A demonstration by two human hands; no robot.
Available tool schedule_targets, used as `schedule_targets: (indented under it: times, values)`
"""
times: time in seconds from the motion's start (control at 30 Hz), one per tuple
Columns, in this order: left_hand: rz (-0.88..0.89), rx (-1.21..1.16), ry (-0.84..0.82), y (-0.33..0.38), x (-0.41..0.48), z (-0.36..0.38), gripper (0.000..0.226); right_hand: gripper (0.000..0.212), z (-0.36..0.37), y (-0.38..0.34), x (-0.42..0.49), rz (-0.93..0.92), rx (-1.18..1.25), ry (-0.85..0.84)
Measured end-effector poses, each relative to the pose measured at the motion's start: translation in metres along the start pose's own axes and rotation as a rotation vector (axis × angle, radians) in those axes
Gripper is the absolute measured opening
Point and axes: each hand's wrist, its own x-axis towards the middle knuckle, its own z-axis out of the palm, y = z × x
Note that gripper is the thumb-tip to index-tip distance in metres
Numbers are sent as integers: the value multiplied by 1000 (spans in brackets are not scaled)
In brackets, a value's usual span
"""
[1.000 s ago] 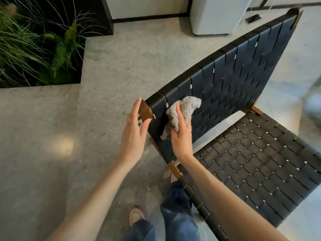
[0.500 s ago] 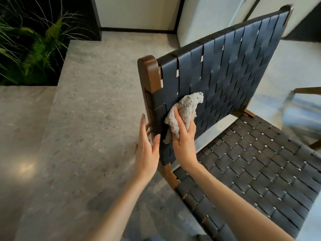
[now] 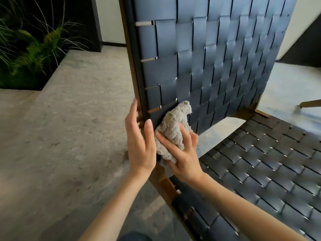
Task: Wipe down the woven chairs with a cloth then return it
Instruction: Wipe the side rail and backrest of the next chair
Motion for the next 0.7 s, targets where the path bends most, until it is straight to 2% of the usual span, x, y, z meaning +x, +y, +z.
schedule_targets:
  times: [0.13, 0.23, 0.43, 0.7]
  values:
    - [121, 109, 6, -9, -7, 3, 49, 40, 3, 19, -5, -151, -97, 10]
    - [161, 235, -15, -2, -10, 7, 56, 40, 5, 36, -11, -137, -106, 55]
    - [242, 562, -156, -1, -13, 15, 67, 82, -3, 102, -29, 233, -98, 26]
    - [244, 885, -159, 3, -16, 18, 70, 96, -37, 184, -4, 617, 29, 82]
